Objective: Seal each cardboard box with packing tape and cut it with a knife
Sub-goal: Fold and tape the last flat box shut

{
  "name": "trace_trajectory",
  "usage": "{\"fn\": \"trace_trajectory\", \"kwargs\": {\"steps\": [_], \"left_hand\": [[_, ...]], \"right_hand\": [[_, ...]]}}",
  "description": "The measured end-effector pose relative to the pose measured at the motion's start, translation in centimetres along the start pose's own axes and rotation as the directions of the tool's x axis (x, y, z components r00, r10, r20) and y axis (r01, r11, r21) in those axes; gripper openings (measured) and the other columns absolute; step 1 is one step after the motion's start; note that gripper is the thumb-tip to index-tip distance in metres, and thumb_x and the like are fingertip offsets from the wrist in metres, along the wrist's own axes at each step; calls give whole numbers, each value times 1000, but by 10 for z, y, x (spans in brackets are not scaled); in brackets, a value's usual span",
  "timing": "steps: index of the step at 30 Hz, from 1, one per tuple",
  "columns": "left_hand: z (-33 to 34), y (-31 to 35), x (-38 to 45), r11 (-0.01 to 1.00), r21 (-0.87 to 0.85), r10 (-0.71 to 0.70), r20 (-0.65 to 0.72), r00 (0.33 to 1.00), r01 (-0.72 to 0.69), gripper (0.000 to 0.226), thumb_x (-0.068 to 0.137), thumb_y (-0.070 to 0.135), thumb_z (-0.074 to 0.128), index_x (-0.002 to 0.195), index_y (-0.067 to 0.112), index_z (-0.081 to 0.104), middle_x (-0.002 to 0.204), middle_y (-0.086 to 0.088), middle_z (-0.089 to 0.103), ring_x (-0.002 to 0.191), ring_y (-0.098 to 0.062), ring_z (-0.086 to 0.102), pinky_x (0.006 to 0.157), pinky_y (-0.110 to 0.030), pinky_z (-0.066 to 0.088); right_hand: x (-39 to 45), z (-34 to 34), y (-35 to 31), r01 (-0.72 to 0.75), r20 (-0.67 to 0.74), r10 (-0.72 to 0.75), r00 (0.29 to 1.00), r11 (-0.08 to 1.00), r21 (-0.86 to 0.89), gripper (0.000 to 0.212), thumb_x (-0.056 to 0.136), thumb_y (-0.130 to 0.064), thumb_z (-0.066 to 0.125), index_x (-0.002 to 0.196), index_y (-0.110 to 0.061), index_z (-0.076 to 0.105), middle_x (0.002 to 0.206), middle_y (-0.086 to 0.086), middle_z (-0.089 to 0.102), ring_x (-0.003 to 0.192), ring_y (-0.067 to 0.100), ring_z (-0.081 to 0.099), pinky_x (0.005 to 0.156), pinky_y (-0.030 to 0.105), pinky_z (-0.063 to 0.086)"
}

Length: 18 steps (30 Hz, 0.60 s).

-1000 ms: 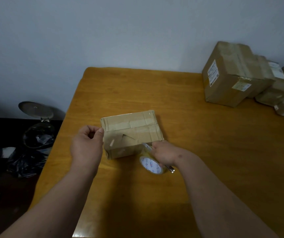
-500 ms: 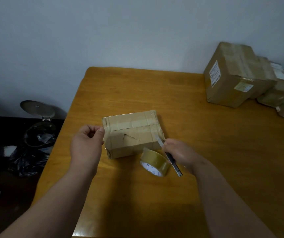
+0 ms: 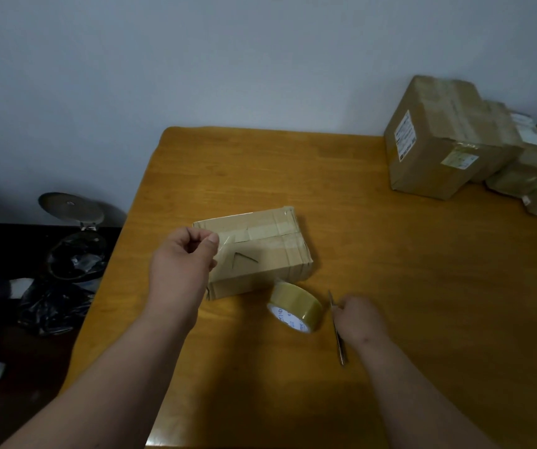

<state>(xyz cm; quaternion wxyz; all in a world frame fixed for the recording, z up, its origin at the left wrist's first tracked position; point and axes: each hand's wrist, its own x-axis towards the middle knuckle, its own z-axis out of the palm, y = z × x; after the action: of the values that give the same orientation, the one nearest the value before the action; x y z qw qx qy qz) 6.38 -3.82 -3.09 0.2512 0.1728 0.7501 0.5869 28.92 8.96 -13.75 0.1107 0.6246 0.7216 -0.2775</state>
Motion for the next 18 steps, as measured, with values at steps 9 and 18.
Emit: {"fn": "trace_trajectory", "kwargs": {"steps": [9,18], "left_hand": [[7,25,-2,982,-181,-36,88,996,51,12,91,18,66,79,21,68,65,10,65,60,-5,58,68,-28,54],[1,29,10,912,-377,-148,71,986,164,18,91,13,65,74,19,65,69,2,62,63,-11,55,63,-26,52]], "right_hand": [[-27,-52,-88,142,11,-314,949,462,875,46,95,-20,56,141,-22,47,130,-4,58,116,10,55,99,33,46],[-29,-44,-113,-18,175,-486,856,310,951,14,90,-14,65,103,-11,67,90,6,73,84,17,65,73,28,48]]}}
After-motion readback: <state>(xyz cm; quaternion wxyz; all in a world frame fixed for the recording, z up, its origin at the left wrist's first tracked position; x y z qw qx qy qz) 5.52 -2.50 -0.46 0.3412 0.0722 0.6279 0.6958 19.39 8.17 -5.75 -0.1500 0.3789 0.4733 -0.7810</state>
